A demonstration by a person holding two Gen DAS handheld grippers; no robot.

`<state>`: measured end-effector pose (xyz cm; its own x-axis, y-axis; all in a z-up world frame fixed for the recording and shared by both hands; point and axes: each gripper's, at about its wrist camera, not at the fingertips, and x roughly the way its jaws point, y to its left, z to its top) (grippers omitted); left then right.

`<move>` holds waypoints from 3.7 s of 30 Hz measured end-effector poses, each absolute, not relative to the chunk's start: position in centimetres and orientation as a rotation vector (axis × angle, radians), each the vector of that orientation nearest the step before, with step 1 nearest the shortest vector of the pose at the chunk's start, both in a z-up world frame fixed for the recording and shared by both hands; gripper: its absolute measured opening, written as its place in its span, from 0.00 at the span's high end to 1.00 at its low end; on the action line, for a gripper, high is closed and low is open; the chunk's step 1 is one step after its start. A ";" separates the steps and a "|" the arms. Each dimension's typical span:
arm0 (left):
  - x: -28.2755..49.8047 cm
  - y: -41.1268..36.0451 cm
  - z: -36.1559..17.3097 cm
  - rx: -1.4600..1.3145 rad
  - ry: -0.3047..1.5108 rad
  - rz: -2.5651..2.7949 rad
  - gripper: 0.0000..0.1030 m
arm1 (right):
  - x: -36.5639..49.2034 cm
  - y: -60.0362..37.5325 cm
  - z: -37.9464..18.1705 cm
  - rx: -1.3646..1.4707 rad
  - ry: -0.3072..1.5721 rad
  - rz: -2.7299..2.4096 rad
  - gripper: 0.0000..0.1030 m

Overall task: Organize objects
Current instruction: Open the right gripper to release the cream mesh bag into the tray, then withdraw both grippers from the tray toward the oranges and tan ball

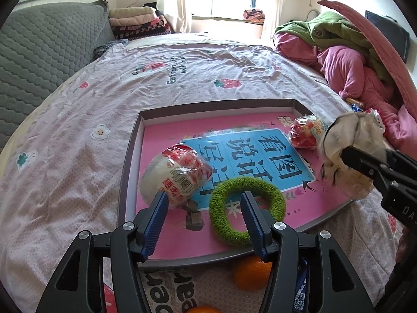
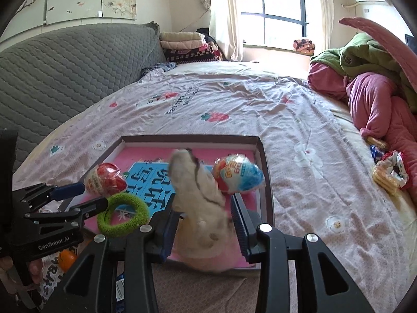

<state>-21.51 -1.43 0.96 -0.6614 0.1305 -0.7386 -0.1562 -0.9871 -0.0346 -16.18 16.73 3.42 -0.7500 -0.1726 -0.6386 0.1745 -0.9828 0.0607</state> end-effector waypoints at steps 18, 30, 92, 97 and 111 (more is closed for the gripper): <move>-20.9 -2.3 2.4 -1.136 0.008 2.761 0.42 | -15.3 17.5 5.7 0.854 0.039 -2.863 0.52; -20.1 -4.2 4.1 -1.083 -0.055 2.823 0.42 | -14.0 17.5 7.7 0.704 0.042 -2.885 0.49; -9.7 -3.7 2.6 -1.021 -0.024 2.909 0.41 | -4.4 15.2 5.4 0.706 0.098 -2.794 0.42; -9.3 -3.6 2.5 -1.032 -0.018 2.905 0.41 | -3.8 14.9 5.0 0.716 0.115 -2.785 0.42; -8.2 -3.7 1.0 -1.115 -0.016 2.870 0.41 | -2.4 14.4 3.9 0.755 0.134 -2.754 0.42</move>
